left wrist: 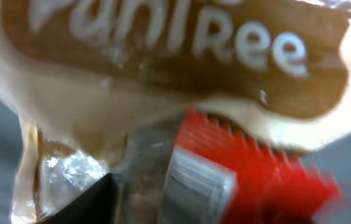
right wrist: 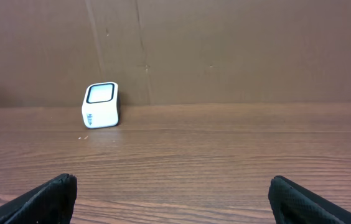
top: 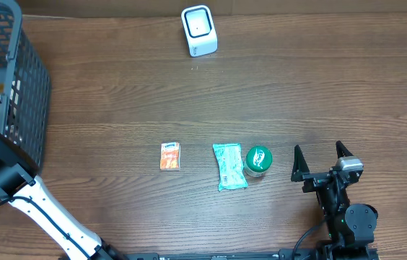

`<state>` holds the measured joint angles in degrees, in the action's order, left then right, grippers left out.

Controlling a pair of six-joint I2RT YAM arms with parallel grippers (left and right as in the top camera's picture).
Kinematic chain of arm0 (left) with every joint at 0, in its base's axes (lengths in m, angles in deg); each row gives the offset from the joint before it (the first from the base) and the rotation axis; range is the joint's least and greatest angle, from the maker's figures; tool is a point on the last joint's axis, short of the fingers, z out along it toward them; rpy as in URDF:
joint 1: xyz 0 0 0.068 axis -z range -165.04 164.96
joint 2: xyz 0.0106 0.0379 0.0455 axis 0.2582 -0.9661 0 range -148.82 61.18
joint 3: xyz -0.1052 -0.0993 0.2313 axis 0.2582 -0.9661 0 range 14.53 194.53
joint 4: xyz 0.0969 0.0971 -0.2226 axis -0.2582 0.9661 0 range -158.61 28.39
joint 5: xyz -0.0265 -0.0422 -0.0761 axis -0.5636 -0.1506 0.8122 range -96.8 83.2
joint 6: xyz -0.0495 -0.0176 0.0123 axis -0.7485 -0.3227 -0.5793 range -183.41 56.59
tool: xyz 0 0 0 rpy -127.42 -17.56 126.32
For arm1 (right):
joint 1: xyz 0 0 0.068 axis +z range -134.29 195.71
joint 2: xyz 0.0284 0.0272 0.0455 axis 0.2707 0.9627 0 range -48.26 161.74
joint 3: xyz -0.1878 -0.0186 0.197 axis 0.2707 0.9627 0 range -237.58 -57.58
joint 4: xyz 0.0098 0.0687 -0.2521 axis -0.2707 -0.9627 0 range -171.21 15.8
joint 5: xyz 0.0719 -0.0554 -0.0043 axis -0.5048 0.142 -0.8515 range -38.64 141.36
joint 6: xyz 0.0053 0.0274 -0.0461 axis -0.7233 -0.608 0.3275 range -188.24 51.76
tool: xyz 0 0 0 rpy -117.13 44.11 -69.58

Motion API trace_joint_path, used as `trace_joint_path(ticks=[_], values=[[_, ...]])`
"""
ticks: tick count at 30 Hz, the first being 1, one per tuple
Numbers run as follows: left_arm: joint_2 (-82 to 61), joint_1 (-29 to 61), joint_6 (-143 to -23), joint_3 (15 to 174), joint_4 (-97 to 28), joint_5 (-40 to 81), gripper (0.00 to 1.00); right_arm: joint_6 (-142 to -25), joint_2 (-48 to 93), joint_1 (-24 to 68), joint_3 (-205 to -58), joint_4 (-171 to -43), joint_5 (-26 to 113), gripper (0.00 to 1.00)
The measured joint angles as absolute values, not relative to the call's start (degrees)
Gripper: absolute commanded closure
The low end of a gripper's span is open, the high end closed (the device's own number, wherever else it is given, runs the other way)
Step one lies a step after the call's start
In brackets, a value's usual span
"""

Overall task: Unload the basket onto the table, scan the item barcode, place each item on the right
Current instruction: 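Reach into the grey basket and grasp the brown FunTree snack bag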

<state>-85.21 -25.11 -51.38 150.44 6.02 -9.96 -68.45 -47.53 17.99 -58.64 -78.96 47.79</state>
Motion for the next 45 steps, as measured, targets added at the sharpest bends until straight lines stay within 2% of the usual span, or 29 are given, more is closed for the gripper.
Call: trace_joint_path(ticks=[1,2,4,7,25,45], values=[[-85.23,-25.11,-51.51,150.44,6.29,-9.87,0.80,-68.41,-47.53,17.99,-58.64,-78.98,47.77,0.00],[-85.23,-25.11,-51.47,150.44,6.64,-9.55,0.84,-68.43,-47.53,17.99,-58.64,-78.96,47.77,0.00],[-85.23,-25.11,-51.58,150.51,6.85,-9.81,0.85,-68.41,-47.53,17.99,-58.64,-78.98,47.77,0.00],[-85.23,-25.13,-52.10,150.66,6.85,-9.90,0.96,-68.43,-47.53,17.99,-58.64,-78.98,47.74,0.00],[-83.77,-25.31,-63.25,150.53,5.96,-6.36,0.96,-68.43,-47.53,17.99,-58.64,-78.98,47.77,0.00],[-71.64,-25.26,-70.35,149.88,4.45,-2.90,0.96,-68.43,-47.53,17.99,-58.64,-78.96,47.77,0.00]])
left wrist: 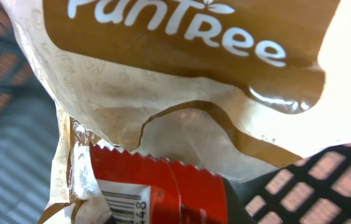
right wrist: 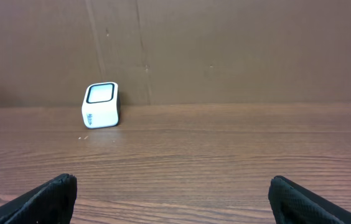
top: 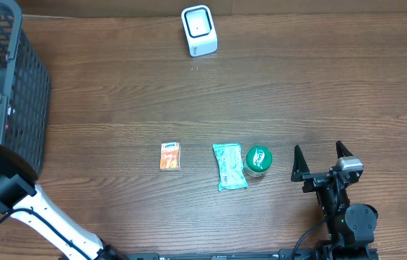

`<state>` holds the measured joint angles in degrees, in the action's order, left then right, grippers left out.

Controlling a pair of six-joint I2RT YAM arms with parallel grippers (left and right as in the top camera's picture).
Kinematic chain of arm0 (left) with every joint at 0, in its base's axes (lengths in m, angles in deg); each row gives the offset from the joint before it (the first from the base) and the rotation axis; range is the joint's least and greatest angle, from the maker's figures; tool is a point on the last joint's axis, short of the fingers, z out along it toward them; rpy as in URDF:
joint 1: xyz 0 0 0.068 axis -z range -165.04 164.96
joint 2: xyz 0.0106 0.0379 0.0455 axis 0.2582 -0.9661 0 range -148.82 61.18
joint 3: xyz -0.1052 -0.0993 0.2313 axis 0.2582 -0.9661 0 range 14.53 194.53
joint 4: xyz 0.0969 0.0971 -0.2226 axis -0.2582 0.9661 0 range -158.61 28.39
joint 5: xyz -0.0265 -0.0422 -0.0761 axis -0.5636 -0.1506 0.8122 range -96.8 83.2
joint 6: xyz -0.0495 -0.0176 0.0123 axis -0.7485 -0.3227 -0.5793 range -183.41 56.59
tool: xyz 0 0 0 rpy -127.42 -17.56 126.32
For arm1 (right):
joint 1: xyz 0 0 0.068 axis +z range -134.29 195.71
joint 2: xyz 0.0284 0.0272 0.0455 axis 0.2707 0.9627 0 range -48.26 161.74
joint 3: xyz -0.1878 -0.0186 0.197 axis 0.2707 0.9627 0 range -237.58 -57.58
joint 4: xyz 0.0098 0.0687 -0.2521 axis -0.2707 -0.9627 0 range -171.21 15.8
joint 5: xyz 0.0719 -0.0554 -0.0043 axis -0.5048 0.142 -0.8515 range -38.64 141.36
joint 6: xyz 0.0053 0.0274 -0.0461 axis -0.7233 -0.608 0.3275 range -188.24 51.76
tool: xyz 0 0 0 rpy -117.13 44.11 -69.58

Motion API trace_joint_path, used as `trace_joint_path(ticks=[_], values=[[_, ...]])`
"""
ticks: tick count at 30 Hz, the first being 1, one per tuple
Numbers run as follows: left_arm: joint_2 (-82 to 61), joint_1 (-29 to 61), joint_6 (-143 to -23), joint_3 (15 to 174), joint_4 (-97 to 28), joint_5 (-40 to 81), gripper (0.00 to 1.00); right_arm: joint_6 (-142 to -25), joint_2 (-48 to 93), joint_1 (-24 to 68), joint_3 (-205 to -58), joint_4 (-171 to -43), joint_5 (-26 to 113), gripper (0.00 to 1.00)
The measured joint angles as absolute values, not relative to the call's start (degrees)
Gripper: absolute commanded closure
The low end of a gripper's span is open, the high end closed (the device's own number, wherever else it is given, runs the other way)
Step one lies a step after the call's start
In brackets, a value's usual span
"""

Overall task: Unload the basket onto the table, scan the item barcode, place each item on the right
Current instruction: 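Reach into the grey basket and grasp the brown FunTree snack bag, then lift the held snack bags out of the basket and carry them right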

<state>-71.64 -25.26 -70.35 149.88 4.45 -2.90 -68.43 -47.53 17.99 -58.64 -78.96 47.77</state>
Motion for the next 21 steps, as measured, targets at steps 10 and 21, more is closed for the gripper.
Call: trace_joint_path(ticks=[10,21], values=[[-56.36,-25.26,-74.57,149.74,-0.16,-2.86,0.96,-68.43,-47.53,17.99,-58.64,-78.98,47.74,0.00],[-37.10,-23.04,-79.92,149.77,2.00,-0.28,0.96,-68.43,-47.53,17.99,-58.64,-78.98,47.77,0.00]])
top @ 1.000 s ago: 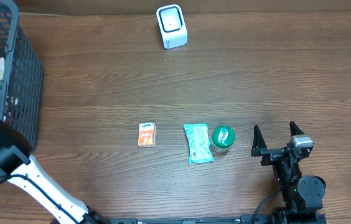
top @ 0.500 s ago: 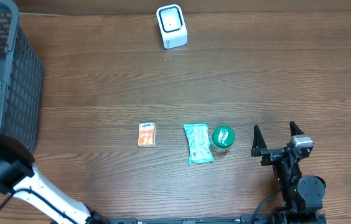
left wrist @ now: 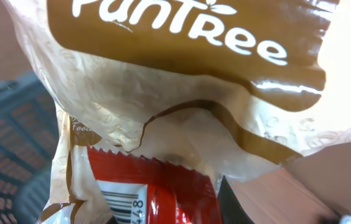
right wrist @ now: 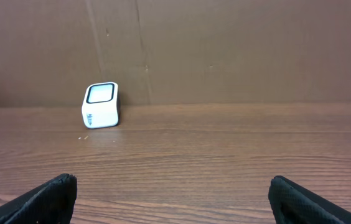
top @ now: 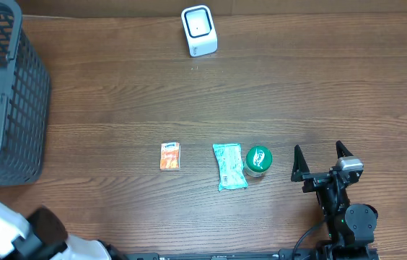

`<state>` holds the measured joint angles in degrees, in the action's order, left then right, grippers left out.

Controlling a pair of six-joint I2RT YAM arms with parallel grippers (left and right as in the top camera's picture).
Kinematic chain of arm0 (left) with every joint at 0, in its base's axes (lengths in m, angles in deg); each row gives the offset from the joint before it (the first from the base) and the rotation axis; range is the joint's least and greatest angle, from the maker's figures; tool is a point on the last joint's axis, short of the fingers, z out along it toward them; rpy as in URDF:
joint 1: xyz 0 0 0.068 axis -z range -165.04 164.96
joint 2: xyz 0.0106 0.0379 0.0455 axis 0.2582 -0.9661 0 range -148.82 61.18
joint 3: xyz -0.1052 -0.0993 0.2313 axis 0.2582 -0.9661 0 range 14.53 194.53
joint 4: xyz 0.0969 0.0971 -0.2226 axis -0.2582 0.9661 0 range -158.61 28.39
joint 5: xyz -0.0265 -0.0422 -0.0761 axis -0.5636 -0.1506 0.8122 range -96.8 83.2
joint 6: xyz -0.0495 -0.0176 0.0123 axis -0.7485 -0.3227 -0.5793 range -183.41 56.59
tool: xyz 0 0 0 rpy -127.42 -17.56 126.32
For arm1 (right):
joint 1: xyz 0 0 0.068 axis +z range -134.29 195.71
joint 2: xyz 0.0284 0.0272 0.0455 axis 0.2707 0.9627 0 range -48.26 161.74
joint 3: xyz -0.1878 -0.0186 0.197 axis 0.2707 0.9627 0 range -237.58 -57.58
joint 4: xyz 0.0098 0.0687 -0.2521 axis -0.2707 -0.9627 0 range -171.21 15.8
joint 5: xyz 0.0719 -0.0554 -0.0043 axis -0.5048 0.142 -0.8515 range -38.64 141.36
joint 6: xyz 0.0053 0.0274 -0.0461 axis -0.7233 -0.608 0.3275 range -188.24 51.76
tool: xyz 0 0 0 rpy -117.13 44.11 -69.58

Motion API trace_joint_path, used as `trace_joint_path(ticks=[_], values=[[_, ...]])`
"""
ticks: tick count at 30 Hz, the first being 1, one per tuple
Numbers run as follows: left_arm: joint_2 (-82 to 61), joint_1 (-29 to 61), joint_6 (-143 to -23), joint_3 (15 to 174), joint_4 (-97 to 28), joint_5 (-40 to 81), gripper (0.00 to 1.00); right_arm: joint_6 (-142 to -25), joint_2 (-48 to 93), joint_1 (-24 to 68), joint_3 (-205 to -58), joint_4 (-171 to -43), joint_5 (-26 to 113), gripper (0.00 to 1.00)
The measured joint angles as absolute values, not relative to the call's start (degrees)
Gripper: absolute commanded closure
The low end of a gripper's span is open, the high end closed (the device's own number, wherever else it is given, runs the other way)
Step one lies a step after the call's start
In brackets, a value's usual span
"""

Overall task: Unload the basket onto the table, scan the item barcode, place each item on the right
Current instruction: 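Lift the held snack bags out of the basket and carry them right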

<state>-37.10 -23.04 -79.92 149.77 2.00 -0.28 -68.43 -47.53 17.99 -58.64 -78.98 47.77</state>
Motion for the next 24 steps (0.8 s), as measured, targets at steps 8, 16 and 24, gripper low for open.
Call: trace_joint_path(ticks=[8,16,24], values=[[-31.18,-12.94,-80.49,149.79,15.44,1.10,0.96,-68.43,-47.53,17.99,-58.64,-78.98,47.77,0.00],[-31.33,-1.22,-80.62,146.01,27.99,-2.36,0.96,-68.41,-47.53,17.99,-58.64,-78.96,47.77,0.00],[-32.12,9.75,-80.36,130.49,26.94,-3.65,0.96,-68.43,-47.53,17.99,-58.64,-78.98,47.77,0.00]])
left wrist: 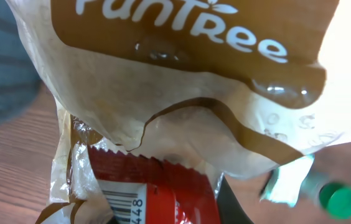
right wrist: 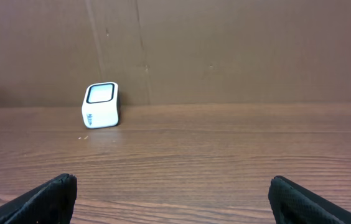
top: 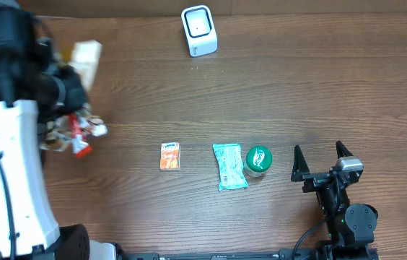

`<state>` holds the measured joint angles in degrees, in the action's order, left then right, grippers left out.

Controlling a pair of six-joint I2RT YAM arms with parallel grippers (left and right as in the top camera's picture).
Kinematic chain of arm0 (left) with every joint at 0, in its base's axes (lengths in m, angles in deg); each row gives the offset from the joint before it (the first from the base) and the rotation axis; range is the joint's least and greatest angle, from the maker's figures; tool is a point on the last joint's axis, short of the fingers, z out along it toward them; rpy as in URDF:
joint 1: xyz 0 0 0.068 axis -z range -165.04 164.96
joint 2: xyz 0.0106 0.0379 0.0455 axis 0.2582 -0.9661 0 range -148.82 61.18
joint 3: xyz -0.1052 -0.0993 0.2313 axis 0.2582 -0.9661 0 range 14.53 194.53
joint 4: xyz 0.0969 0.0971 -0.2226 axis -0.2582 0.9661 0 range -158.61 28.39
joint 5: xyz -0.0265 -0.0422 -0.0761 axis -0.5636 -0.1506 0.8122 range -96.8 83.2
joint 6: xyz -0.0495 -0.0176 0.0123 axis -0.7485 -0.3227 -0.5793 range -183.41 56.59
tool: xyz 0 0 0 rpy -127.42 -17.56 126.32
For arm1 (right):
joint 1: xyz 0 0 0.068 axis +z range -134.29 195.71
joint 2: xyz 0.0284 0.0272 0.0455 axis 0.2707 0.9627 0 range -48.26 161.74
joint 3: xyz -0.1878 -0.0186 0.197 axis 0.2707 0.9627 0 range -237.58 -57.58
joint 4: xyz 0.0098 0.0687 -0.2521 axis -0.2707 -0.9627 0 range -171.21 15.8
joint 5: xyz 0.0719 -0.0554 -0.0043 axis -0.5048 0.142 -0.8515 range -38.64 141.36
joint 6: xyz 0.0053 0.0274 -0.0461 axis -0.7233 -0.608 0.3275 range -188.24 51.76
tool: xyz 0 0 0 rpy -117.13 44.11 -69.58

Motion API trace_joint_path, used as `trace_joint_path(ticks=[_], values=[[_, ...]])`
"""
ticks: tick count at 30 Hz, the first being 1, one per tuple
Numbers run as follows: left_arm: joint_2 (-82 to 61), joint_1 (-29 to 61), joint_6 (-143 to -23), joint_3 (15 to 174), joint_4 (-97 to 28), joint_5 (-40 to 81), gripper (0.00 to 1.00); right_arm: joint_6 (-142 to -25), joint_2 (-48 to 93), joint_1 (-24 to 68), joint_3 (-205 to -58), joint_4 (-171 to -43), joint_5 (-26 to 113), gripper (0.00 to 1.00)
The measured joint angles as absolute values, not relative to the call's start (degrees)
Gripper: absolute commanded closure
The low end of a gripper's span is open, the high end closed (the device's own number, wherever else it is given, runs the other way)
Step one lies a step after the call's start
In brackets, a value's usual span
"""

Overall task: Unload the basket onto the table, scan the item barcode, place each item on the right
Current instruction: 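Lift the held snack bags out of the basket and carry them right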

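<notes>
A brown-and-cream snack packet (left wrist: 182,93) printed "PanTree" fills the left wrist view, with a red wrapper bearing a barcode (left wrist: 129,199) beside it. My left gripper (top: 65,108) is shut on this packet (top: 75,136) and holds it above the table's left side. Only one dark finger (left wrist: 231,208) shows beside the wrapper. The white scanner (top: 198,30) stands at the far edge, also in the right wrist view as the scanner (right wrist: 101,104). My right gripper (top: 322,160) rests open at the front right, nothing between its fingers.
On the table lie a small orange packet (top: 169,155), a teal packet (top: 229,166) and a green-lidded jar (top: 257,160), all in a row left of the right gripper. The left arm (top: 12,173) covers the table's left side.
The left arm has come from the far left edge over to the table, still shut on the snack packet. The basket that showed at the left is now covered. The right arm is unchanged.
The left gripper held the snack packet down in the grey basket at the left. Then the packet was higher in the basket, then outside it with the basket empty. Now it hangs over the table, left of the orange packet.
</notes>
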<state>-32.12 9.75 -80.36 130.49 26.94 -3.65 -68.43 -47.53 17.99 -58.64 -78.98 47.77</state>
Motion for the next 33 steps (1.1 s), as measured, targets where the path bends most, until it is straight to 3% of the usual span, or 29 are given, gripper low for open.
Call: trace_joint_path(ticks=[10,18,33], values=[[-32.34,21.03,-80.41,104.26,18.15,-4.10,0.96,-68.43,-47.53,17.99,-58.64,-78.94,47.77,0.00],[-32.45,27.13,-84.30,86.21,3.31,-4.04,0.96,-68.43,-47.53,17.99,-58.64,-78.92,47.77,0.00],[-32.49,30.67,-95.09,70.03,-19.11,-2.44,0.96,-68.45,-47.53,17.99,-58.64,-78.96,47.74,0.00]])
